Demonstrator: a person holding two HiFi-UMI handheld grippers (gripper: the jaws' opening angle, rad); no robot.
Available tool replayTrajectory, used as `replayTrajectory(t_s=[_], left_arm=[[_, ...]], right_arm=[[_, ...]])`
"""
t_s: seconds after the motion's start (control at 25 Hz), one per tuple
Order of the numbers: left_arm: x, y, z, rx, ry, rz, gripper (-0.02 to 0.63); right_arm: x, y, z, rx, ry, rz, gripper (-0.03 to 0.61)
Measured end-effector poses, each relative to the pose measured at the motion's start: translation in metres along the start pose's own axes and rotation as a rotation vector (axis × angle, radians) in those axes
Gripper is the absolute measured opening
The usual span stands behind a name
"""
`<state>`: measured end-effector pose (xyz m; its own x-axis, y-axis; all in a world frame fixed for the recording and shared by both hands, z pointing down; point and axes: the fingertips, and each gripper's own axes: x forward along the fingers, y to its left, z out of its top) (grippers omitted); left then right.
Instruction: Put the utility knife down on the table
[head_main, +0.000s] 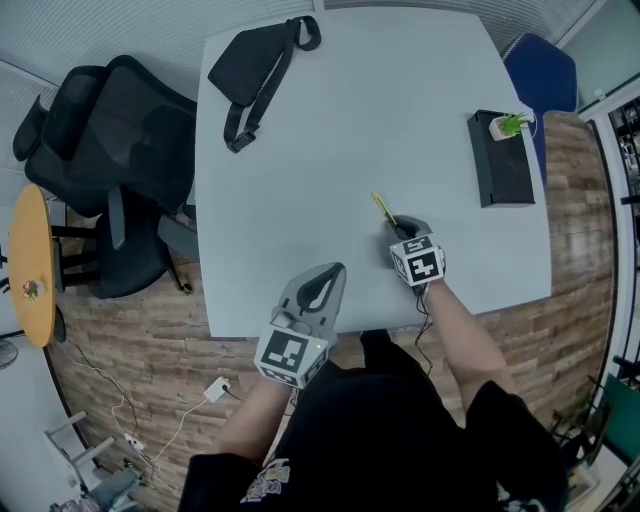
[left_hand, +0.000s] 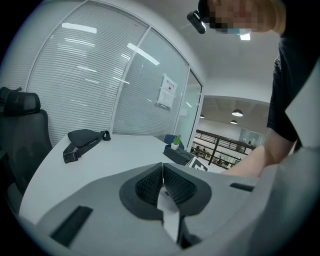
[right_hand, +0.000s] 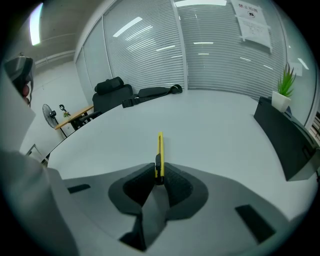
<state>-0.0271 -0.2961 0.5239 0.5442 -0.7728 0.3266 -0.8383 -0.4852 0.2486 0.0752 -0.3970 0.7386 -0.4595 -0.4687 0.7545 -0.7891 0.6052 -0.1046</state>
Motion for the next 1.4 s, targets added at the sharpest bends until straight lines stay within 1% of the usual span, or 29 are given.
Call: replayTrajectory(t_s=[0.32, 0.48, 0.6, 0.72, 0.96, 1.12, 1.16, 1.28, 1.4], left_arm=[[-0.005, 0.0, 0.003, 0.008, -0.002, -0.009, 0.006], [-0.011, 0.0, 0.004, 0.016, -0.007, -0.013, 0.006], [-0.016, -0.002, 0.006, 0.023, -0.013, -0.02, 0.006], [-0.022, -0.006, 0.009, 0.035, -0.025, -0.034, 0.006], [-0.039, -0.016, 0.015, 0.06, -0.048, -0.073, 0.006], [-0.054, -0.02, 0.021, 0.073, -0.072, -0.1, 0.006], [-0.058, -0.02, 0.023, 0.076, -0.079, -0.106, 0.006], [-0.072, -0.022, 0.028, 0.085, -0.1, -0.123, 0.006], [-0.084, -0.023, 0.035, 0.103, -0.121, -0.149, 0.006]], right_arm=[[0.0, 0.001, 0.0, 0.022, -0.001, 0.006, 0.085], [-0.005, 0.001, 0.005, 0.022, -0.022, -0.004, 0.107], [-0.016, 0.003, 0.013, 0.014, -0.055, -0.021, 0.106], [-0.035, 0.009, 0.029, 0.009, -0.114, -0.032, 0.098], [-0.089, 0.03, 0.068, 0.018, -0.271, -0.038, 0.075], [-0.13, 0.051, 0.092, 0.014, -0.37, -0.048, 0.025], [-0.14, 0.057, 0.097, 0.007, -0.392, -0.051, 0.004], [-0.171, 0.077, 0.11, -0.012, -0.457, -0.05, 0.003], [-0.202, 0.102, 0.126, 0.0, -0.545, -0.011, 0.003]])
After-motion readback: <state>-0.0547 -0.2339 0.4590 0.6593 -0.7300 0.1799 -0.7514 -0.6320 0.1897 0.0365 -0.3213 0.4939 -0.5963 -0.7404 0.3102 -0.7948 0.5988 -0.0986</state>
